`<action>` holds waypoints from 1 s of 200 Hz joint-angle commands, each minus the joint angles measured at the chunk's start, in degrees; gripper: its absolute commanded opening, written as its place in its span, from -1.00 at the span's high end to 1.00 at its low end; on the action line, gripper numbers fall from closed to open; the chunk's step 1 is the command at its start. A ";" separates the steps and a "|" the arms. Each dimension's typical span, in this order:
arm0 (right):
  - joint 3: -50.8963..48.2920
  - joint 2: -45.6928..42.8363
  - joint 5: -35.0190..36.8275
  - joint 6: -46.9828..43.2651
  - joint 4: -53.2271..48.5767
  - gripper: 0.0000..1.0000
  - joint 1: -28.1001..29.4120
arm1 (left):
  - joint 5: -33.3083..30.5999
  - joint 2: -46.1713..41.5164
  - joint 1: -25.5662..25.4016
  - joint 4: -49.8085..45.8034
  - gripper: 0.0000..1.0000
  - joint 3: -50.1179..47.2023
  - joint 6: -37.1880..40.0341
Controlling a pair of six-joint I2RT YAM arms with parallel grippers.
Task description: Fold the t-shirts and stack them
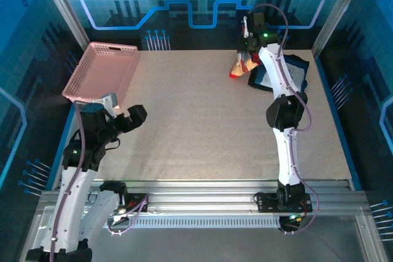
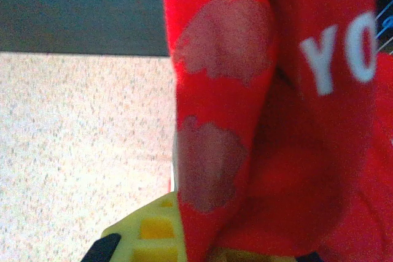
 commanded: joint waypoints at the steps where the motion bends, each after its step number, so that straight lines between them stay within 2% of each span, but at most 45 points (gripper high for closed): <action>1: 3.17 1.41 -0.52 -2.65 1.53 1.00 -1.30 | 1.31 0.15 -0.37 2.77 -0.98 -0.74 0.31; 128: -0.09 -3.85 -11.79 -4.98 3.34 1.00 -11.70 | 0.59 1.82 -0.37 2.13 -0.98 -0.21 -0.33; 200: 2.79 -1.06 -19.67 -4.26 7.43 1.00 -16.43 | 0.70 2.08 -0.46 1.28 -0.98 -0.07 -1.01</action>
